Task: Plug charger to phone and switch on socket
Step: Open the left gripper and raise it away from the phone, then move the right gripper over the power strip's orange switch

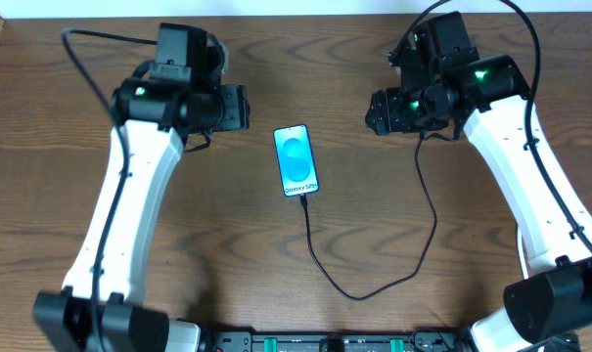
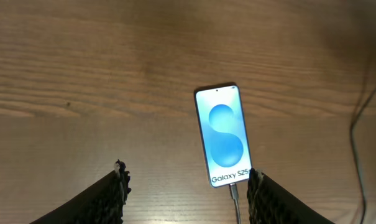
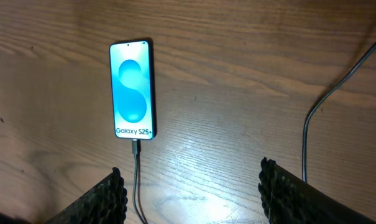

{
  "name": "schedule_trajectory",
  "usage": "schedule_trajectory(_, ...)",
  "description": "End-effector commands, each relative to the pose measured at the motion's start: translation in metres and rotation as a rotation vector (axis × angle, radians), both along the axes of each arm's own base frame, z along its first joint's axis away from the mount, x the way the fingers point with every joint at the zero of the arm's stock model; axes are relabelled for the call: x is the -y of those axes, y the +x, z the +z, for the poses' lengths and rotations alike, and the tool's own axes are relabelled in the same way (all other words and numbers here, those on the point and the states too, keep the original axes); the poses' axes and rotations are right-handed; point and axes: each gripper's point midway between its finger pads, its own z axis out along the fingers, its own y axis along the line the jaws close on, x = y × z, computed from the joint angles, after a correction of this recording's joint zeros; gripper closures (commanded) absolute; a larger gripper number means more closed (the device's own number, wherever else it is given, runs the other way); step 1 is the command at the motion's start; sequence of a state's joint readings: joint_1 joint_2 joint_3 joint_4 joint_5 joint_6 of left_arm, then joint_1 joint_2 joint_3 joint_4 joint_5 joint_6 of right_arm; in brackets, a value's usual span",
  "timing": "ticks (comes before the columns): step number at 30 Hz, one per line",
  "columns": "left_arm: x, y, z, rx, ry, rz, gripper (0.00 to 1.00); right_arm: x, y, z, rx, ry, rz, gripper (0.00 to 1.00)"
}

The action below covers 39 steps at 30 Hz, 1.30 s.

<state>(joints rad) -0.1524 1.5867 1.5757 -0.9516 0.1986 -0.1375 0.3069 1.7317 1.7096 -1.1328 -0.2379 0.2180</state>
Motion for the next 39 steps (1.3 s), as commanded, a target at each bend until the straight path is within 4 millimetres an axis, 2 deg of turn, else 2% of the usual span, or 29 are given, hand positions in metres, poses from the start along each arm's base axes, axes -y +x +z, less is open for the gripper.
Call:
schedule_trajectory(1, -0.006, -0.014, 0.022, 0.047, 0.005, 0.013, 0.36, 0.003, 0.000, -0.001, 0.005, -0.010, 0.009, 0.32)
schedule_trajectory(5, -0.008, -0.027, 0.046, 0.105, -0.005, 0.016, 0.30, 0.002, 0.002, 0.000, 0.015, -0.006, 0.009, 0.33)
schedule_trajectory(9, -0.009, -0.037, 0.067, 0.164, -0.015, 0.016, 0.23, 0.003, 0.005, 0.001, 0.032, -0.009, 0.020, 0.44)
schedule_trajectory(13, -0.011, -0.047, 0.084, 0.218, -0.022, 0.016, 0.19, 0.010, 0.008, 0.004, 0.040, -0.007, 0.002, 0.60)
schedule_trajectory(15, -0.011, -0.051, 0.091, 0.239, -0.026, 0.016, 0.16, 0.020, 0.011, 0.007, 0.047, -0.005, -0.023, 0.73)
schedule_trajectory(18, -0.012, -0.056, 0.099, 0.263, -0.030, 0.017, 0.15, 0.035, 0.015, 0.012, 0.059, -0.002, -0.062, 0.86)
schedule_trajectory(22, -0.012, -0.058, 0.101, 0.270, -0.031, 0.016, 0.14, 0.065, 0.021, 0.020, 0.075, 0.006, -0.140, 0.99)
schedule_trajectory(25, -0.012, -0.058, 0.100, 0.265, -0.031, 0.016, 0.14, 0.091, 0.026, 0.022, 0.080, 0.005, -0.204, 0.99)
schedule_trajectory(27, -0.012, -0.058, 0.100, 0.265, -0.031, 0.016, 0.13, 0.114, 0.030, 0.022, 0.080, 0.002, -0.262, 0.99)
schedule_trajectory(28, -0.012, -0.058, 0.100, 0.265, -0.031, 0.016, 0.09, 0.125, 0.031, 0.021, 0.079, 0.001, -0.289, 0.99)
schedule_trajectory(30, -0.012, -0.058, 0.100, 0.265, -0.031, 0.016, 0.08, 0.152, 0.033, 0.020, 0.076, -0.002, -0.355, 0.99)
schedule_trajectory(35, -0.012, -0.058, 0.100, 0.265, -0.031, 0.016, 0.07, 0.202, 0.034, 0.018, 0.083, -0.007, -0.477, 0.99)
schedule_trajectory(39, -0.012, -0.058, 0.100, 0.265, -0.031, 0.016, 0.07, 0.235, 0.040, 0.014, 0.101, -0.001, -0.542, 0.99)
